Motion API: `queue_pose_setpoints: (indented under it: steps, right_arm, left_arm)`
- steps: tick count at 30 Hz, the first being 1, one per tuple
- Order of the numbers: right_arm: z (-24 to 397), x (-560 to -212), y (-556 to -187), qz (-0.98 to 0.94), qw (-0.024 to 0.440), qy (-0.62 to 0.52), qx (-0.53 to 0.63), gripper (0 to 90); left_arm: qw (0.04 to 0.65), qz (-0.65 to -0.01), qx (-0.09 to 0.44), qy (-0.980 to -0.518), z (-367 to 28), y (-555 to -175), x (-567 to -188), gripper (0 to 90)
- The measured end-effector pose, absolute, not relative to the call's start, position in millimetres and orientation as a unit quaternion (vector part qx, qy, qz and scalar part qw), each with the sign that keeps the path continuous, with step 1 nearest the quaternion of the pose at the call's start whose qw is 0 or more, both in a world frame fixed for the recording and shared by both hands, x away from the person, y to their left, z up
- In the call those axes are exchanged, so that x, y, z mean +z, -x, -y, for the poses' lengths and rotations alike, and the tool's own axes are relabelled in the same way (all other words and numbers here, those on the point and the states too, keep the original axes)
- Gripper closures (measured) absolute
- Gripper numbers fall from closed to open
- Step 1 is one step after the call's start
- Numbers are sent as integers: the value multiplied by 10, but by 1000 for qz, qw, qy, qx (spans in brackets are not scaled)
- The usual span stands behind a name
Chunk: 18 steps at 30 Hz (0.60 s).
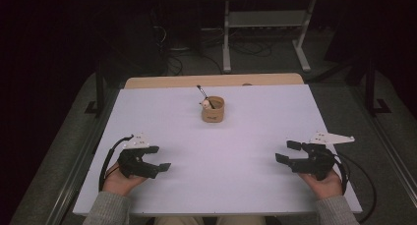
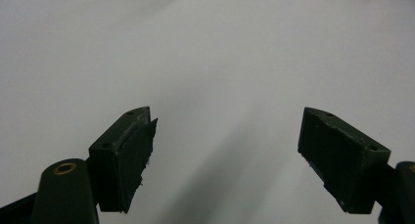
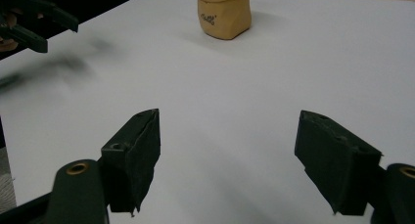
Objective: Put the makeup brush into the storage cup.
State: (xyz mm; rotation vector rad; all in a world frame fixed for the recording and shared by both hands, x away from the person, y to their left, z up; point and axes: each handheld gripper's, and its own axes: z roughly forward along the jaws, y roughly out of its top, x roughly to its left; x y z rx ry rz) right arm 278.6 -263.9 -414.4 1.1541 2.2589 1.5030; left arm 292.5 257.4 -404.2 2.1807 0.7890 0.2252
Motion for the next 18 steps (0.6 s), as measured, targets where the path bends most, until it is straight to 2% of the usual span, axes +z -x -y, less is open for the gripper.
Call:
queue_pose_setpoints:
  steps: [18]
  right_arm:
    - [2604,-4147,-2760,-770,110,-388,494,190]
  left_arm:
    - [423,-313,94,-845,-2630,-2912,-3989,162]
